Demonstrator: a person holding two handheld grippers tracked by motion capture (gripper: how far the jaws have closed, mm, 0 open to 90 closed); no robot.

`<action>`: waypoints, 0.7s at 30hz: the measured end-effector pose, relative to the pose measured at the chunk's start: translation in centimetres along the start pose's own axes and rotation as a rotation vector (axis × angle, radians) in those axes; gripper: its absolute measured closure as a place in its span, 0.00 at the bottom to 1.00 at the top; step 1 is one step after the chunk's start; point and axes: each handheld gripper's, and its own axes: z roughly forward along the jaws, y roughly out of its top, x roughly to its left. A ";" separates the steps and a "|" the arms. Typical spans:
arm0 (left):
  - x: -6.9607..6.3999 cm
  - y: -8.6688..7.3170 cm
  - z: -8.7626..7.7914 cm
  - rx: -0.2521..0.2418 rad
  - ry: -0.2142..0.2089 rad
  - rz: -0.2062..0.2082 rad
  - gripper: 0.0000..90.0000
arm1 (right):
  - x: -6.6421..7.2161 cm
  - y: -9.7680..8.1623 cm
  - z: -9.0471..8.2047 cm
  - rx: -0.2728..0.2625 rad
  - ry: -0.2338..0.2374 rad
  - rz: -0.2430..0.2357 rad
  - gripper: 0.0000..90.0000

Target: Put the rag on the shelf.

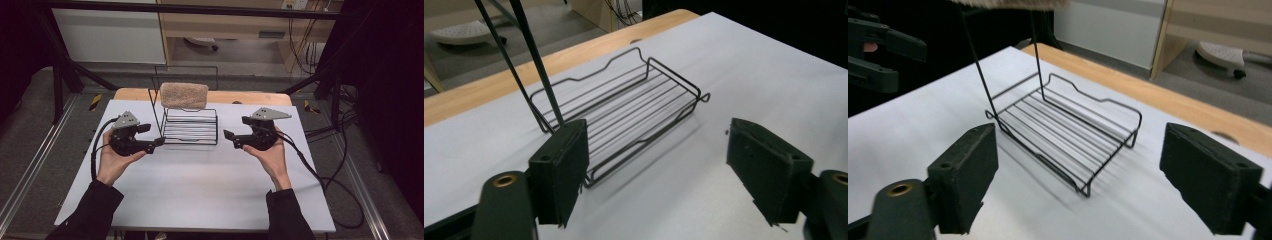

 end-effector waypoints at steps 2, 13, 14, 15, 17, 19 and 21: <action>0.0 -0.7 0.2 0.011 -0.004 0.001 0.24 | -0.3 -0.8 0.0 0.014 0.001 0.009 0.13; -0.5 -4.4 0.8 0.066 -0.002 0.005 0.12 | -1.8 -5.6 -0.7 0.079 0.038 0.041 0.05; -0.5 -4.7 0.9 0.065 -0.003 0.000 0.12 | -1.9 -6.0 -0.9 0.084 0.037 0.044 0.04; -0.5 -5.1 0.9 0.068 -0.006 0.000 0.12 | -2.0 -6.4 -1.1 0.089 0.038 0.052 0.04; -0.6 -5.7 0.9 0.073 -0.008 -0.005 0.11 | -2.2 -7.2 -1.4 0.100 0.045 0.062 0.03; -0.6 -6.4 0.9 0.079 -0.012 -0.008 0.11 | -2.4 -7.9 -1.7 0.112 0.045 0.068 0.02; -0.5 -7.0 0.9 0.087 -0.015 -0.008 0.10 | -2.6 -8.7 -2.0 0.121 0.042 0.078 0.02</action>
